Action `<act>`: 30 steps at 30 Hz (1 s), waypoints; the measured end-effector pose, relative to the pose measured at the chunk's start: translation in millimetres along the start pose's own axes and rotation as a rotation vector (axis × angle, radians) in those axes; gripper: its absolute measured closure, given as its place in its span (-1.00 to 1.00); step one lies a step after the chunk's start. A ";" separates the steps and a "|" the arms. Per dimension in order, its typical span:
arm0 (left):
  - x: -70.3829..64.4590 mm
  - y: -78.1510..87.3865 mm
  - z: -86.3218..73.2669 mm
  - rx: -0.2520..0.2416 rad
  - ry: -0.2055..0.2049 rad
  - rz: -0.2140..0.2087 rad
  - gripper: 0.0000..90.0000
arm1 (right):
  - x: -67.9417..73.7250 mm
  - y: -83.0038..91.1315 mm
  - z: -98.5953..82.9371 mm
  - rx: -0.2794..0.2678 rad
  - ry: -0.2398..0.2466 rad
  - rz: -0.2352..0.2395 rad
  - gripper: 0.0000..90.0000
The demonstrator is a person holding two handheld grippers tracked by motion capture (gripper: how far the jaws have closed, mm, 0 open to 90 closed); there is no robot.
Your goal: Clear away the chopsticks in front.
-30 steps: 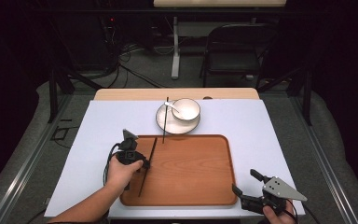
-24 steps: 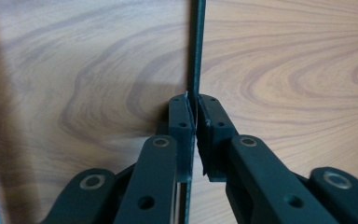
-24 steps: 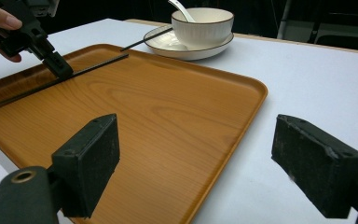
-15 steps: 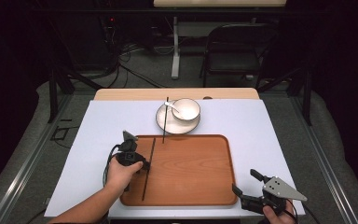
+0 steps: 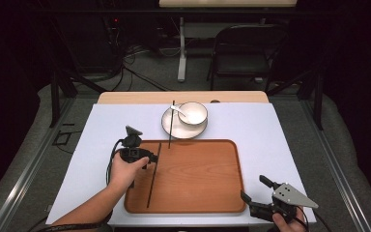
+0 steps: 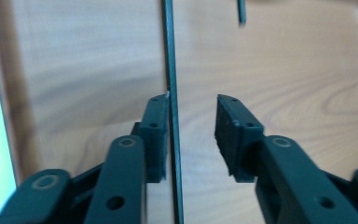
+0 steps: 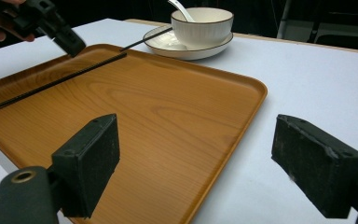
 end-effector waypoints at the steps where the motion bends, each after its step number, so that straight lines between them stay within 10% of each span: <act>1: 0.6 -0.1 2.7 -0.020 -0.021 0.015 0.29 | 0.0 0.0 -0.1 0.001 -0.001 0.000 -0.67; 12: 8.4 -3.0 36.3 -0.139 -0.079 0.021 0.00 | -0.5 -0.2 -0.1 0.004 -0.002 0.000 -0.67; 30: 5.4 -20.3 90.5 -0.219 -0.049 0.027 -0.07 | -0.9 -0.2 -0.4 0.006 -0.009 0.002 -0.67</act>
Point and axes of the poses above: each handheld gripper's, and its own axes: y roughly backward along the jaws, z roughly out of its top, x roughly to its left, the point moved 3 cm from there along -y, roughly forward along the jaws
